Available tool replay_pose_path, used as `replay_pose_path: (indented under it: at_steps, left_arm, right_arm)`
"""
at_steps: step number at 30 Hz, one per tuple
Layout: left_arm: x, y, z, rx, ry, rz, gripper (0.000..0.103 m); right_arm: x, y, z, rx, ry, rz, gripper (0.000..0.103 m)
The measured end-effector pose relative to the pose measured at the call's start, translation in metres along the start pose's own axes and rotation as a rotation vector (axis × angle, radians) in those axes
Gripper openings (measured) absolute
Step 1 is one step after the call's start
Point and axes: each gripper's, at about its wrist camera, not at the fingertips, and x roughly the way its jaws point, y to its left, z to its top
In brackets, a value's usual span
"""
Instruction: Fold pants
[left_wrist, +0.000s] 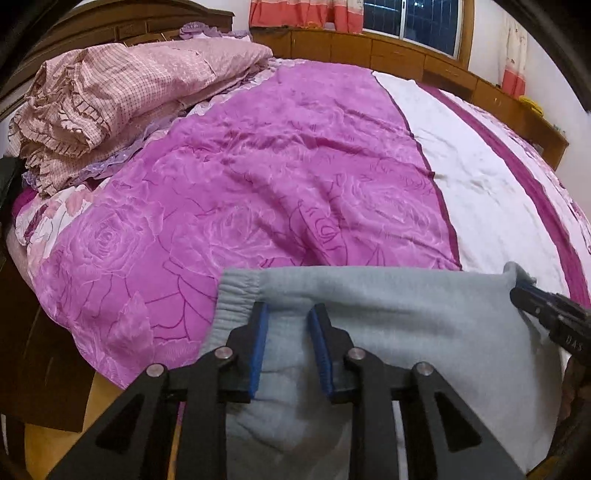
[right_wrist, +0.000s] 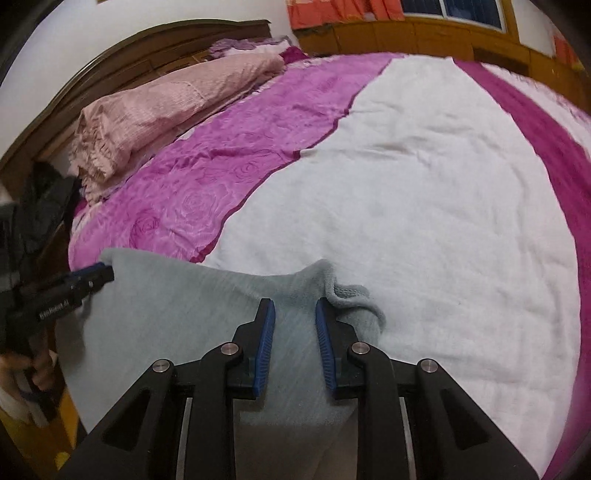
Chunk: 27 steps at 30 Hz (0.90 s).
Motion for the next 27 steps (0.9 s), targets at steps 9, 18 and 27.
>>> replay_pose_path:
  at_steps: [9, 18, 27]
  left_arm:
    - [-0.025, 0.010, 0.008, -0.054, 0.017, -0.047, 0.026]
    - [-0.074, 0.010, -0.009, -0.029, 0.016, -0.073, 0.032]
    - [-0.087, 0.007, -0.036, -0.021, 0.061, -0.110, 0.039]
  right_arm:
    - [-0.015, 0.002, 0.011, -0.013, 0.048, 0.011, 0.016]
    - [-0.079, -0.003, -0.001, 0.072, 0.008, 0.035, 0.033]
    - [-0.105, 0.000, -0.032, 0.148, 0.048, -0.007, 0.041]
